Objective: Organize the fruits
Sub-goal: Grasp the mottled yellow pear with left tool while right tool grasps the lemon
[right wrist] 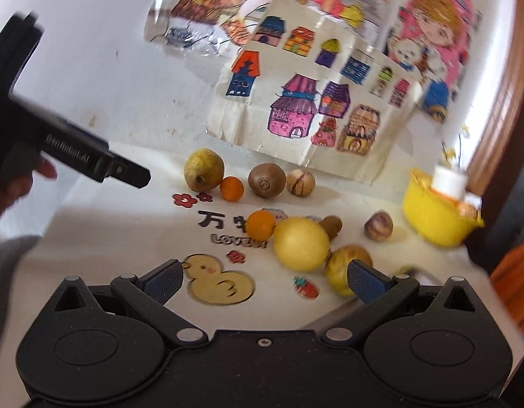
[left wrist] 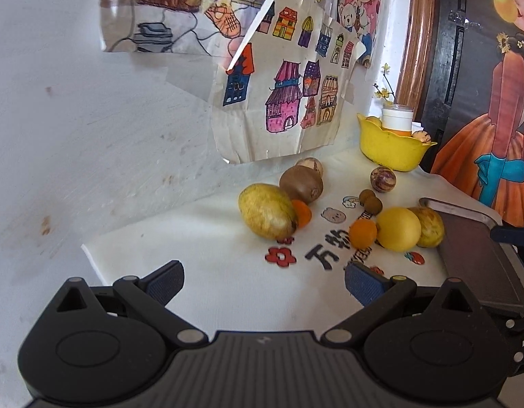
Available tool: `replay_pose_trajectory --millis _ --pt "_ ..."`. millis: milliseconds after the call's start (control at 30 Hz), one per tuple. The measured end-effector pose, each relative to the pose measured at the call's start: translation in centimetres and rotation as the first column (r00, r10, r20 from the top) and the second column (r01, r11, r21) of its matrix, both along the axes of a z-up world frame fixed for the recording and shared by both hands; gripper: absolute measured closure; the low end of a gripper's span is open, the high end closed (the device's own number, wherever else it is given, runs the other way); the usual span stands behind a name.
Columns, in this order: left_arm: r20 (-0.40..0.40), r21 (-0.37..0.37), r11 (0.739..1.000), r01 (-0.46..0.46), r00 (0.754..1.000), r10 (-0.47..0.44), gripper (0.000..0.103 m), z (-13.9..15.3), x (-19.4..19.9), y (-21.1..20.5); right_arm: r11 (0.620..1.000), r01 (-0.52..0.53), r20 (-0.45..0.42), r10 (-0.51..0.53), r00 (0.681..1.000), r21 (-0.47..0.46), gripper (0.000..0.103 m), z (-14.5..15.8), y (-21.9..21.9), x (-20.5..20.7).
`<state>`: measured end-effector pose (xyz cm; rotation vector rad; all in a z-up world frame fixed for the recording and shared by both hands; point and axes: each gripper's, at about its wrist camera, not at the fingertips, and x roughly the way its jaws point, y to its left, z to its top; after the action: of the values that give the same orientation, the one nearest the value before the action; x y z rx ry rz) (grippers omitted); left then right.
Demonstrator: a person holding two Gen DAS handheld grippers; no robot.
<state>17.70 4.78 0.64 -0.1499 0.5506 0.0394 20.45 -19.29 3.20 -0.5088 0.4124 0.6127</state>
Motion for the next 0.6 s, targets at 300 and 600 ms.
replay_pose_trajectory --millis 300,600 --pt "-0.013 0.008 0.999 0.048 0.999 -0.048 0.0 -0.1 4.5 0.2 0.985 -0.07 0.049 0.078 0.996 -0.157 0.001 -0.8 1.3 4.8" --pt "-0.036 0.005 0.999 0.048 0.998 -0.048 0.001 -0.8 8.7 -0.1 0.962 -0.116 0.043 0.13 0.991 -0.247 0.006 -2.5 2.0 8.3"
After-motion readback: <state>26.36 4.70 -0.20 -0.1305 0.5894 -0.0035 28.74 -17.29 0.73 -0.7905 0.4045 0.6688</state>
